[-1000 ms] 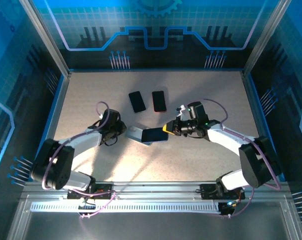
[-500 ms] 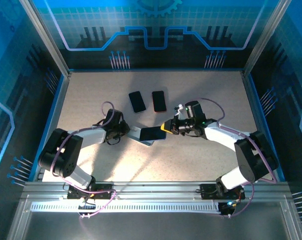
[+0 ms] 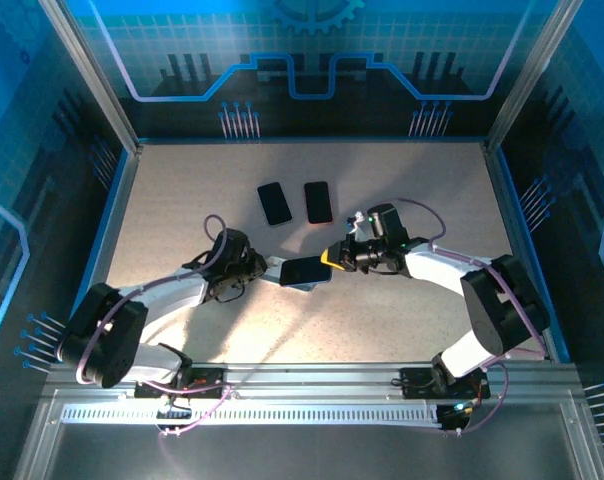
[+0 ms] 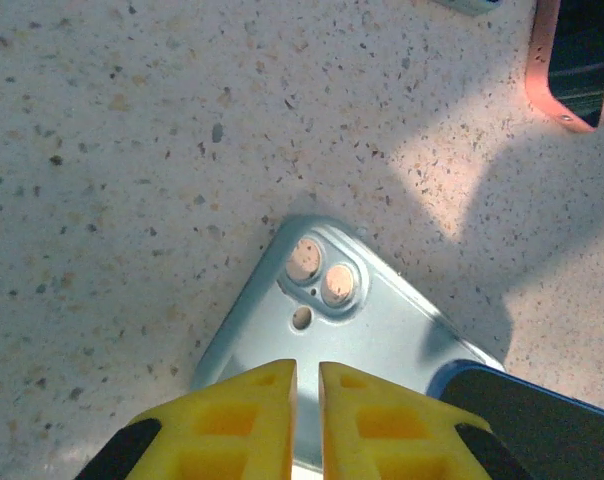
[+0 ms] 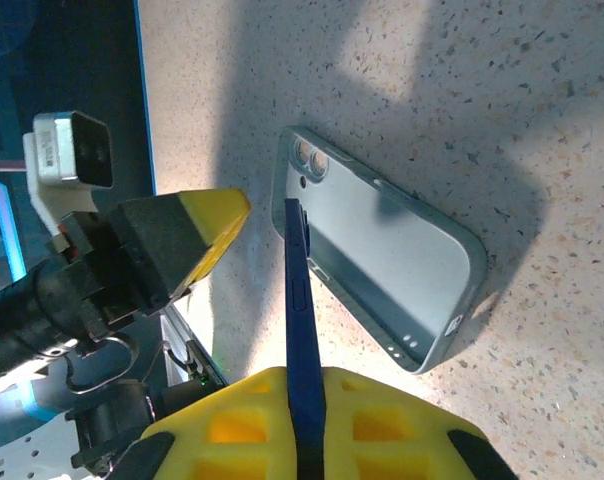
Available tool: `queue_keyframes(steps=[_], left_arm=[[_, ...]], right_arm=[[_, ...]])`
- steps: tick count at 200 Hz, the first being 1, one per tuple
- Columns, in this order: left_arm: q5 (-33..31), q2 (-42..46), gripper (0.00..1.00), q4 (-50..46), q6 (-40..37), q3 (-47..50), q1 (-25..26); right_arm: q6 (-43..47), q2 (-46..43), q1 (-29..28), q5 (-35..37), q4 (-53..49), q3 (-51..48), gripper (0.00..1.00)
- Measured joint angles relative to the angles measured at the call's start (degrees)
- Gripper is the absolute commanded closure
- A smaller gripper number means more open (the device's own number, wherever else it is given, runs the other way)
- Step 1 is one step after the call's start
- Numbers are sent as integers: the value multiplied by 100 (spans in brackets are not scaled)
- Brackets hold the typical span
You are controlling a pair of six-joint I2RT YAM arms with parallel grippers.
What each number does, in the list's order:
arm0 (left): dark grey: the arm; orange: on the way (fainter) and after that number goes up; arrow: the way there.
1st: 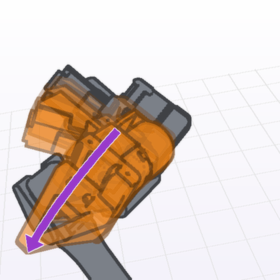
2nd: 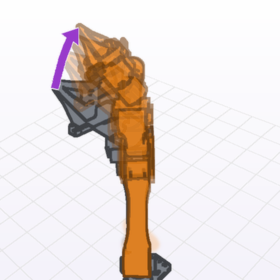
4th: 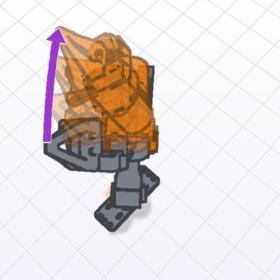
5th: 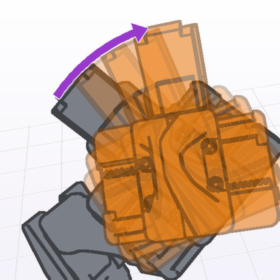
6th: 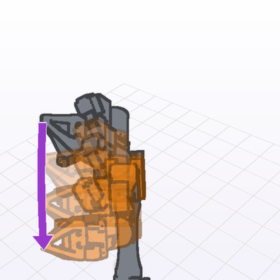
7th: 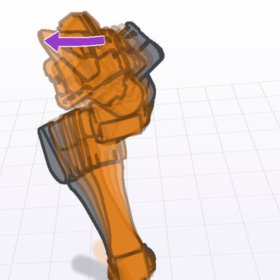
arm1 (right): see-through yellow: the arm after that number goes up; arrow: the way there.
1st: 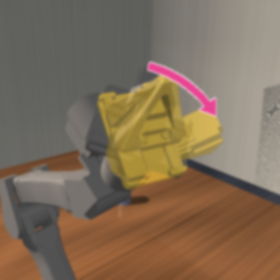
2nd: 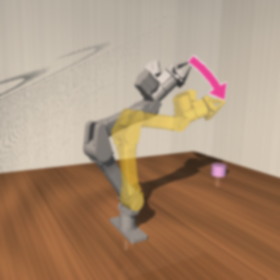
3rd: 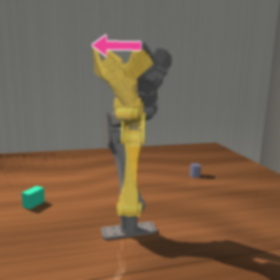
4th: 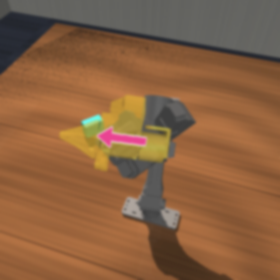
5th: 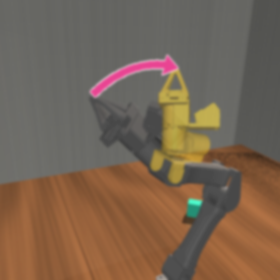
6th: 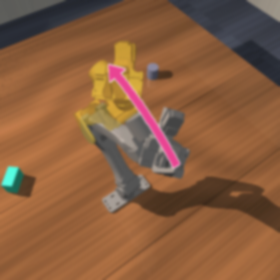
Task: Put the phone into the phone case
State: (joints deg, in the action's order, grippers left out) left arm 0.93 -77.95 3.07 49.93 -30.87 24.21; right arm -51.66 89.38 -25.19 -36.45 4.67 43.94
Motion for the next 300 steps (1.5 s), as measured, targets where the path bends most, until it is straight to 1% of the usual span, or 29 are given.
queue_keyframes(steps=[36,75,129,177,242,300], left_arm=[[-111,369,84,-177,33,79,-35],[-131,376,85,-238,-57,79,-332],[-181,90,85,-199,-210,76,-428],[-197,-286,86,-26,-247,76,-439],[-197,-474,86,118,-249,76,-435],[-267,-682,87,210,-249,24,-240]], right_arm=[[-184,216,-22,2,297,0,100],[-444,363,-181,7,664,0,100],[-905,693,-367,96,1344,-2,100],[-1204,848,-376,227,1781,-155,100],[-1285,892,-374,341,1888,-243,100],[-1237,892,-363,457,1829,-278,100]])
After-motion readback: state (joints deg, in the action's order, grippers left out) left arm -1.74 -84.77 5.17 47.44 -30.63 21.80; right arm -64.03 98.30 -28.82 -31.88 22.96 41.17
